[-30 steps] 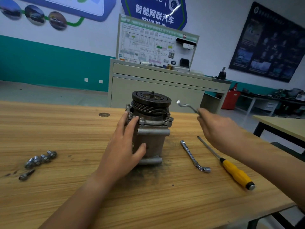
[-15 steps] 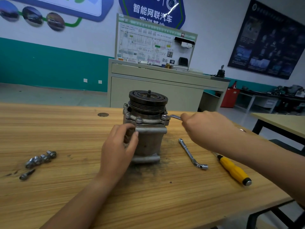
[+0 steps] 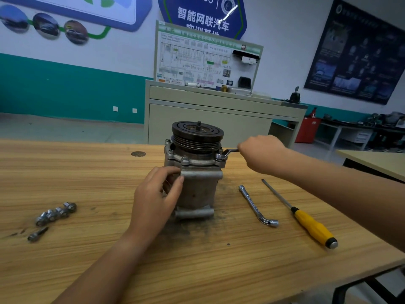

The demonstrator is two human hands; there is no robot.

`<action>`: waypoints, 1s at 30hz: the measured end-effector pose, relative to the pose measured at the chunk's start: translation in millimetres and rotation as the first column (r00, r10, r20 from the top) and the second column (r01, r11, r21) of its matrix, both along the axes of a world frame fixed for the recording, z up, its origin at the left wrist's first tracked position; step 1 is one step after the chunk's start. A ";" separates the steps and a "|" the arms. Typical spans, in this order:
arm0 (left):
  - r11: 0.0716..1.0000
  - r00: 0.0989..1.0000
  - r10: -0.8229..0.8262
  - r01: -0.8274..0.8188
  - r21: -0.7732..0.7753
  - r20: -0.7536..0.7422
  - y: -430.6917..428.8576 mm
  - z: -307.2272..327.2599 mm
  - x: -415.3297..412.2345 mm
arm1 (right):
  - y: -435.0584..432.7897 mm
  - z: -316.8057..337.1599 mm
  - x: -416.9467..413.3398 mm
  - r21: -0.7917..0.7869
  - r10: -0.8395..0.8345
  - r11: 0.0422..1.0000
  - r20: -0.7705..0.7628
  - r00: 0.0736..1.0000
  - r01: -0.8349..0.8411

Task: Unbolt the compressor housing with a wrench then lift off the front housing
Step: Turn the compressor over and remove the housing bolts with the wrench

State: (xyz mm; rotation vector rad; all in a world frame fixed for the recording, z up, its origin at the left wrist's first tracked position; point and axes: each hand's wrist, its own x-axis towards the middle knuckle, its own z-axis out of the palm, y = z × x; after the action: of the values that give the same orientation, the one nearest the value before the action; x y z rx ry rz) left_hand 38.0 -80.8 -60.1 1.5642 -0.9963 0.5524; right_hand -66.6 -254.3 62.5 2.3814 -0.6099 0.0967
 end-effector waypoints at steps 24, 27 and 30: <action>0.997 1.000 0.011 -0.012 0.079 0.010 0.6 4.7 -3.9 | 30.4 -15.4 -60.6 0.342 0.033 0.927 0.330 0.943 -0.152; 0.997 1.000 0.002 -0.004 0.078 0.015 1.6 6.4 -2.2 | 29.6 -16.4 -56.1 0.330 0.010 0.937 0.311 0.950 -0.118; 0.995 0.998 0.002 -0.008 0.100 0.064 2.2 5.4 -4.0 | 28.8 -16.4 -52.8 0.301 0.001 0.949 0.299 0.954 -0.095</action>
State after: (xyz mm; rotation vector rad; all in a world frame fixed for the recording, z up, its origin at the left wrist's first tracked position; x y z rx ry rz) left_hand 34.0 -78.6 -54.7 1.6464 -1.0829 0.5668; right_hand -119.4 -225.5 46.1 2.7152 -0.7527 0.4134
